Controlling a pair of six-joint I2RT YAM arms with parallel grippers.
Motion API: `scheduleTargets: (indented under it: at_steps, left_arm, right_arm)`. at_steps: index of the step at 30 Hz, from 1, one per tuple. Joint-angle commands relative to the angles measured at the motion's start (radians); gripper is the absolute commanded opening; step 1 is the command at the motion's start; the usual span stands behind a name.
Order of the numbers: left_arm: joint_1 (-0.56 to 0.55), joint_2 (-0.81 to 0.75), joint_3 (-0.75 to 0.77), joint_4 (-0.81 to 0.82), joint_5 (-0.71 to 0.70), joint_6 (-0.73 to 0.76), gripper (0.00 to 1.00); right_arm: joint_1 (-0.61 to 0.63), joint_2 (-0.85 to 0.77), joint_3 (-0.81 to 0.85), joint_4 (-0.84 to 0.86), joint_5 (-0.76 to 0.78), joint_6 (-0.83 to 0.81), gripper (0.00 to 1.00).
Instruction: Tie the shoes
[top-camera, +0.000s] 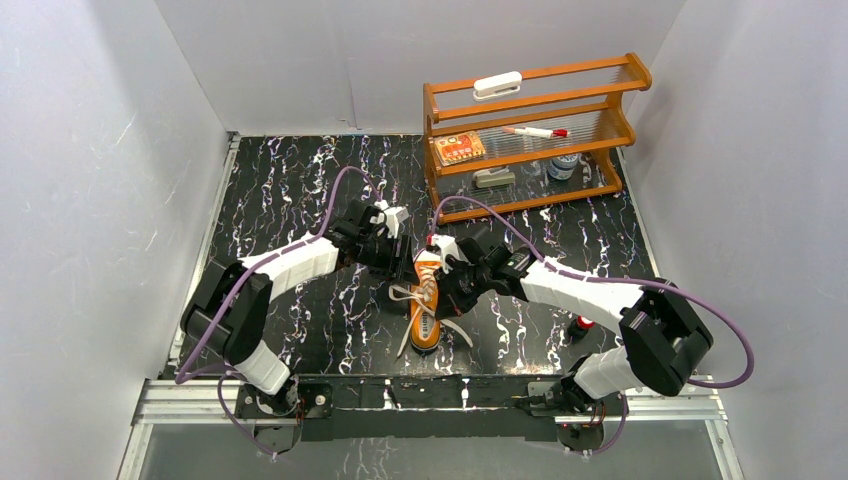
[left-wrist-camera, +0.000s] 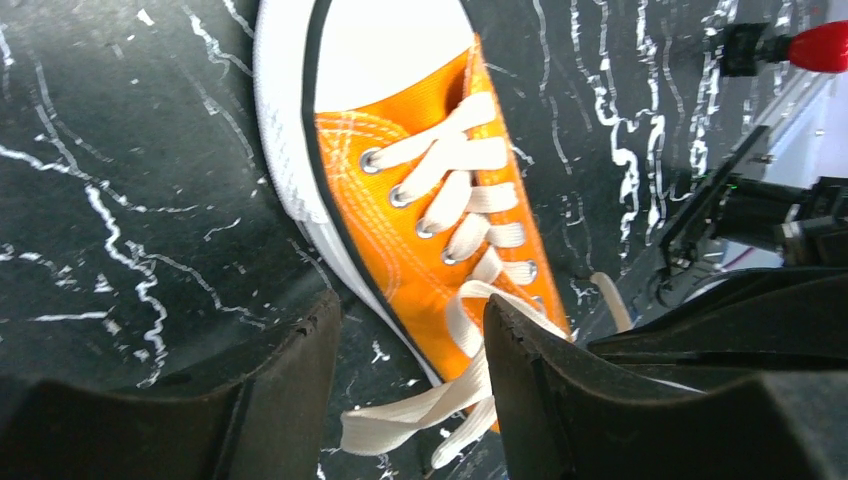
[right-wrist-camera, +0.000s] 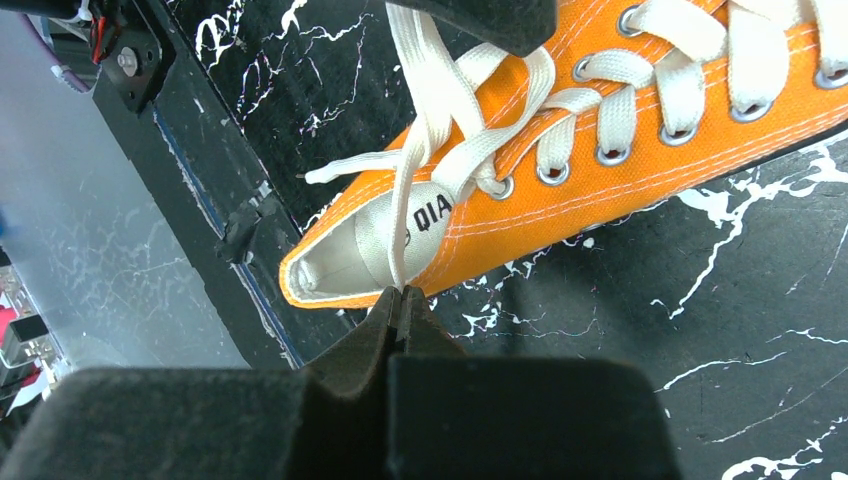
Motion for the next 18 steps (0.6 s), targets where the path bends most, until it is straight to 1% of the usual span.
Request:
scheduleTargets:
  at_steps: [1, 4, 10, 14, 18]
  left_arm:
    - [-0.005, -0.030, -0.030, 0.067, 0.090, -0.053, 0.50]
    - [-0.005, -0.008, -0.038, 0.094, 0.118, -0.084, 0.42]
    - [-0.006, 0.007, -0.053, 0.117, 0.140, -0.101, 0.34]
    - [-0.007, 0.015, -0.048, 0.123, 0.169, -0.107, 0.20]
    - [-0.009, 0.001, -0.057, 0.136, 0.171, -0.107, 0.09]
  right_arm:
    - [0.000, -0.034, -0.006, 0.026, -0.010, 0.004, 0.00]
    - [0.000, -0.036, -0.008, 0.028, -0.010, 0.005, 0.00]
    - [0.000, -0.040, -0.010, 0.027, -0.009, 0.004, 0.00]
    - [0.001, -0.042, -0.012, 0.027, -0.005, 0.007, 0.00]
    - [0.001, -0.047, -0.014, 0.028, -0.006, 0.015, 0.00]
